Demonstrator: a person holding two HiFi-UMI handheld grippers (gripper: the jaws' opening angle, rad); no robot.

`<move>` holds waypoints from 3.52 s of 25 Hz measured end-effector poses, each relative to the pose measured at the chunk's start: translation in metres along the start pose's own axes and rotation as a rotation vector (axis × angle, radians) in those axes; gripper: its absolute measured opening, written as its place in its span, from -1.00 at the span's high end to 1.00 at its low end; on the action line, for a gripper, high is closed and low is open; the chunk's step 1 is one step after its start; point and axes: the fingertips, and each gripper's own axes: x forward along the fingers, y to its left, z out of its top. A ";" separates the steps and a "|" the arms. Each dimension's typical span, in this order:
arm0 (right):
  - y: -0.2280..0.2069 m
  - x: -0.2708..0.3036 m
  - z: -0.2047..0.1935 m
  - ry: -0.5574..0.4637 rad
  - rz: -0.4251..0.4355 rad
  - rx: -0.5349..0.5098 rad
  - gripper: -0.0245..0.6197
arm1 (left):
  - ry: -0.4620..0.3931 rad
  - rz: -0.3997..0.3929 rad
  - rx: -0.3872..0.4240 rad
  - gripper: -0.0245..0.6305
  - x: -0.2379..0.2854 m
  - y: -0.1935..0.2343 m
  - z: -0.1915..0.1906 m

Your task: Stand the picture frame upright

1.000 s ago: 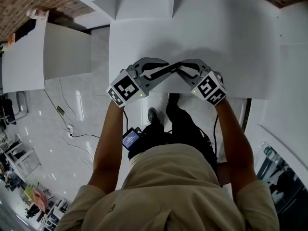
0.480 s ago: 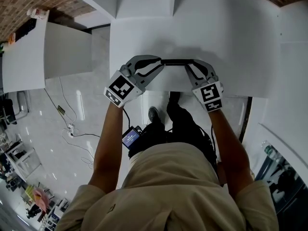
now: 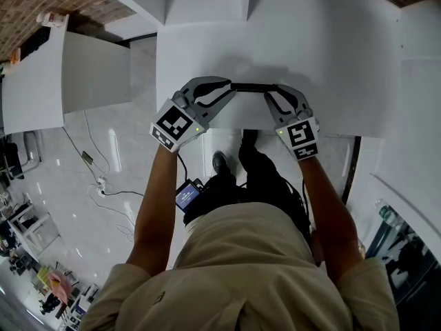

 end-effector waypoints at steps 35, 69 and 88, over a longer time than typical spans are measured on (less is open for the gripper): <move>0.006 -0.006 -0.001 0.031 0.013 -0.020 0.49 | 0.009 0.000 0.017 0.72 -0.019 -0.007 0.000; 0.105 -0.150 0.116 -0.167 -0.112 0.097 0.71 | -0.067 0.114 0.115 0.72 -0.202 -0.087 0.066; 0.212 -0.265 0.192 -0.284 -0.027 0.064 0.91 | -0.131 0.110 0.081 0.90 -0.308 -0.167 0.108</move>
